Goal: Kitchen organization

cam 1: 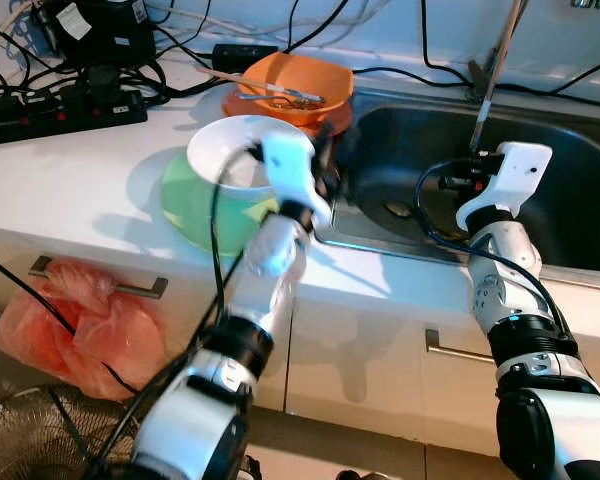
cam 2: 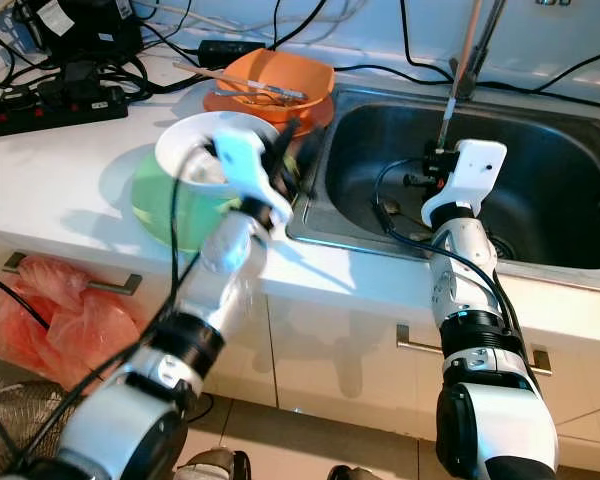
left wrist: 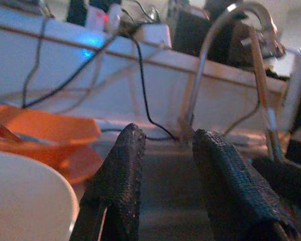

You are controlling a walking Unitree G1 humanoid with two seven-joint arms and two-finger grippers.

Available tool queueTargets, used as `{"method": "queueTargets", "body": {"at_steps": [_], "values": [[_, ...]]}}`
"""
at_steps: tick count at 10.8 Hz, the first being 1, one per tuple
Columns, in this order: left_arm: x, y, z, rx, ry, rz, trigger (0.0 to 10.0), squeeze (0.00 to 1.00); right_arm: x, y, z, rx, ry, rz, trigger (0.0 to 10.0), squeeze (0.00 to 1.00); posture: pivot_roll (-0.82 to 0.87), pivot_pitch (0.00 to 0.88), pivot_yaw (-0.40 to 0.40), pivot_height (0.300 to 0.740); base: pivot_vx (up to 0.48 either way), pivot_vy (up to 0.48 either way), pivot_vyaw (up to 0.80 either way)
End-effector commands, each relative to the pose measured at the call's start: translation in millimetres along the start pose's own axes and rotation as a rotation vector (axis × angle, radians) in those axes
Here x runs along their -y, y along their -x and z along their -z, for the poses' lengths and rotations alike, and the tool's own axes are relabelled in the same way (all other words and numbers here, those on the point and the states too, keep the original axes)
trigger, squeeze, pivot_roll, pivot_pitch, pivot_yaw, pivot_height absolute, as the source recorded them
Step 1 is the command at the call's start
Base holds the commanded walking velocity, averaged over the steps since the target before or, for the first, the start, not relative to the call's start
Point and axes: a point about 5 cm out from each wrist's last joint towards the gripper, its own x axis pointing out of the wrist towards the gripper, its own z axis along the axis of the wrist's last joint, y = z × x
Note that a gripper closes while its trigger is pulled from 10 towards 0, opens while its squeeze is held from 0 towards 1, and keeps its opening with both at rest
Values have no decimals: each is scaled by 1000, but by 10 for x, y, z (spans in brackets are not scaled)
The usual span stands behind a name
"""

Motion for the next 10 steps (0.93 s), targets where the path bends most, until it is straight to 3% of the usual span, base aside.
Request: {"method": "queueTargets", "body": {"at_steps": [1, 4, 10], "values": [[396, 217, 98, -64, -116, 314, 10000, 0, 74, -17, -48, 19, 5, 34, 10000, 0, 171, 159, -27, 740, 0, 0, 0], [474, 236, 152, -90, -132, 344, 10000, 0, 148, 25, 57, -24, 23, 75, 10000, 0, 169, 162, -26, 740, 0, 0, 0], [474, 236, 152, -90, -132, 344, 10000, 0, 148, 25, 57, -24, 23, 75, 10000, 0, 169, 162, -26, 740, 0, 0, 0]]}}
